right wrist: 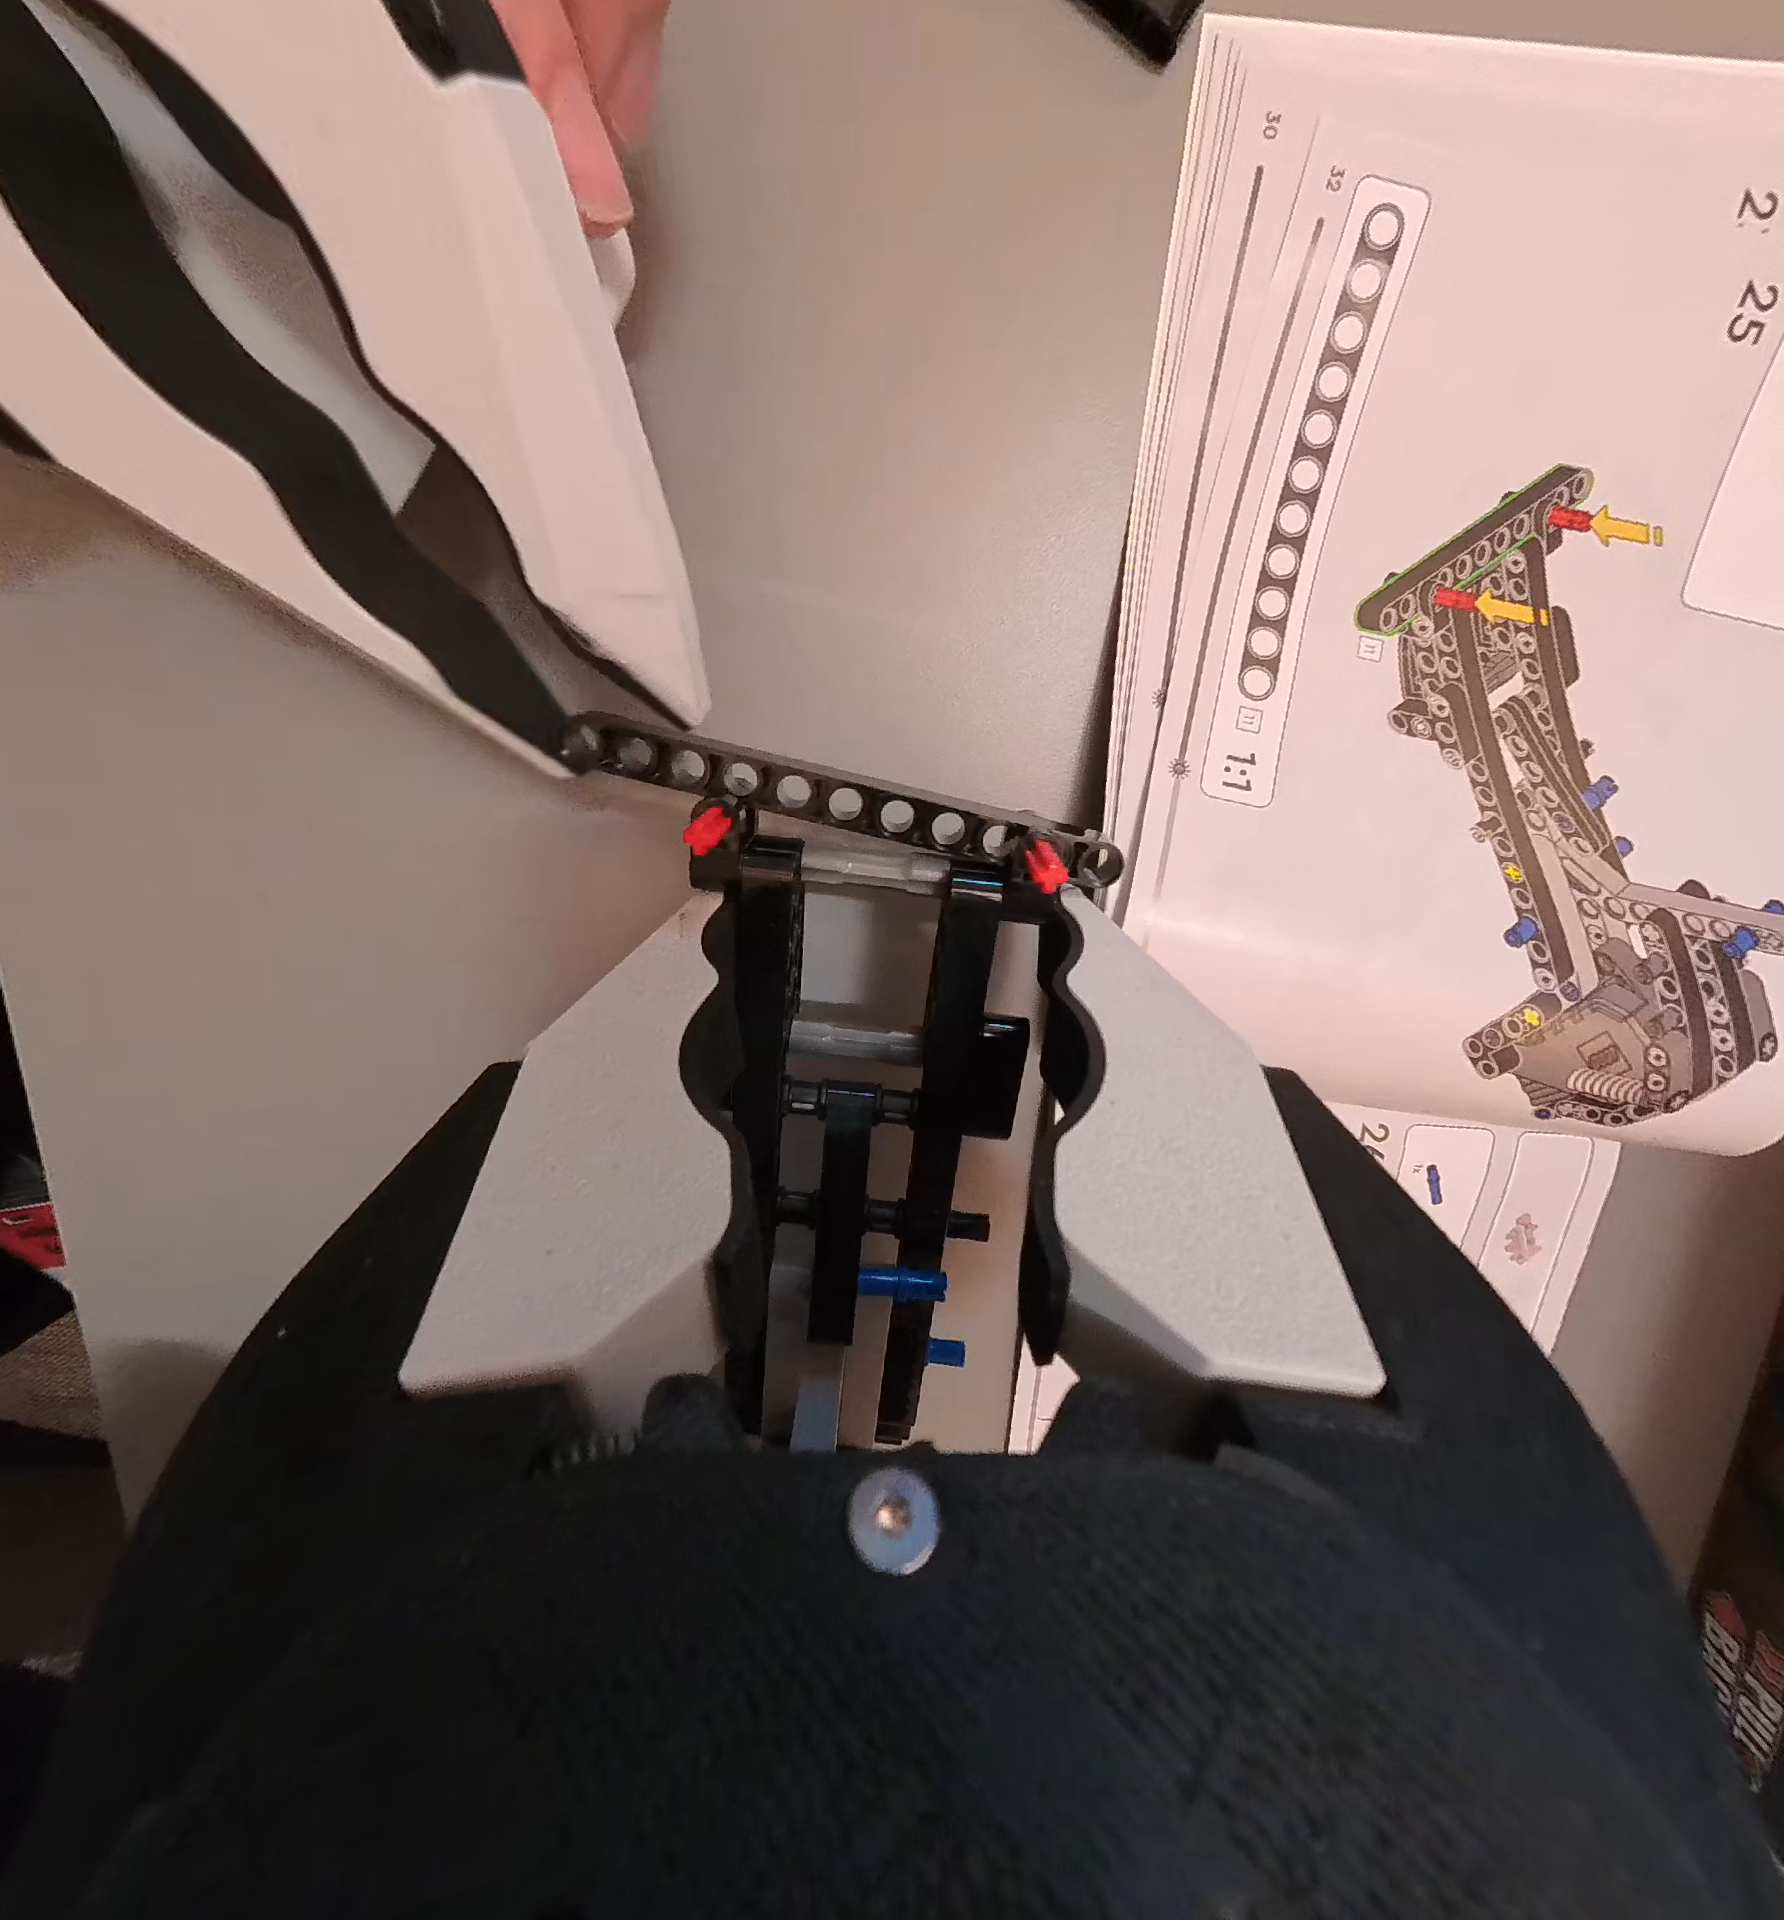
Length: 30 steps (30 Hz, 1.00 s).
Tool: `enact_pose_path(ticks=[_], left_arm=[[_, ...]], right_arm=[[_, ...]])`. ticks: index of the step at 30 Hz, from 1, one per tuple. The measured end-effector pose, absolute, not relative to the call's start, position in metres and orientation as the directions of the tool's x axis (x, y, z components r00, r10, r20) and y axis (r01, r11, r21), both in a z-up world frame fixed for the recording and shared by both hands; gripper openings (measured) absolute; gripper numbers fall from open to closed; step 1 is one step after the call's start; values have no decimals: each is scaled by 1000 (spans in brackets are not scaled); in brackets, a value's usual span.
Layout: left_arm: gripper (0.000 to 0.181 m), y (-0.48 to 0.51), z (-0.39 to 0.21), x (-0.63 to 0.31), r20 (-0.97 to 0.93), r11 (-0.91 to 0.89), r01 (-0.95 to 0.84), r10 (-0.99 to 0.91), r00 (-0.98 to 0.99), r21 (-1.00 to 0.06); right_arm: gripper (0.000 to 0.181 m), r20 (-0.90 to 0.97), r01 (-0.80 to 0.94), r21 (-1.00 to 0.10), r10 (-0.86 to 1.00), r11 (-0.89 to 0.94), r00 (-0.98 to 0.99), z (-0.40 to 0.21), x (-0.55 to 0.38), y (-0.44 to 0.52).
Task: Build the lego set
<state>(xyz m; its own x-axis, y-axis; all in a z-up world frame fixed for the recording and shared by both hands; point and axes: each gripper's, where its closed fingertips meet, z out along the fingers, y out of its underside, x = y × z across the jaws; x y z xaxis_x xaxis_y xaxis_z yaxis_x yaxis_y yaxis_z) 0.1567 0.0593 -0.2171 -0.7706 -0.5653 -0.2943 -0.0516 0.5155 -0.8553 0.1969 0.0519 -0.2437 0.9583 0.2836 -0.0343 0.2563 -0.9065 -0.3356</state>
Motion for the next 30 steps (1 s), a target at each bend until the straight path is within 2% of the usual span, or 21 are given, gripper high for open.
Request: enact_pose_path(ticks=[5, 17, 25, 30], left_arm=[[14, 59, -222, 162, -368, 570, -40, -581, -726, -821], [12, 60, -223, 168, -372, 569, -58, -607, -702, -820], [10, 58, -223, 167, -525, 680, 26, -540, -658, -732], [9, 58, -221, 171, -486, 647, 8, -565, -666, -762]], right_arm=[[55, -41, 251, -326, 279, -911, 960, -245, 198, 52], [55, -50, 235, -326, 265, -916, 963, -245, 199, 52], [55, -47, 224, -320, 252, -920, 967, -245, 202, 50], [54, -47, 208, -341, 238, -917, 970, -243, 203, 50]])
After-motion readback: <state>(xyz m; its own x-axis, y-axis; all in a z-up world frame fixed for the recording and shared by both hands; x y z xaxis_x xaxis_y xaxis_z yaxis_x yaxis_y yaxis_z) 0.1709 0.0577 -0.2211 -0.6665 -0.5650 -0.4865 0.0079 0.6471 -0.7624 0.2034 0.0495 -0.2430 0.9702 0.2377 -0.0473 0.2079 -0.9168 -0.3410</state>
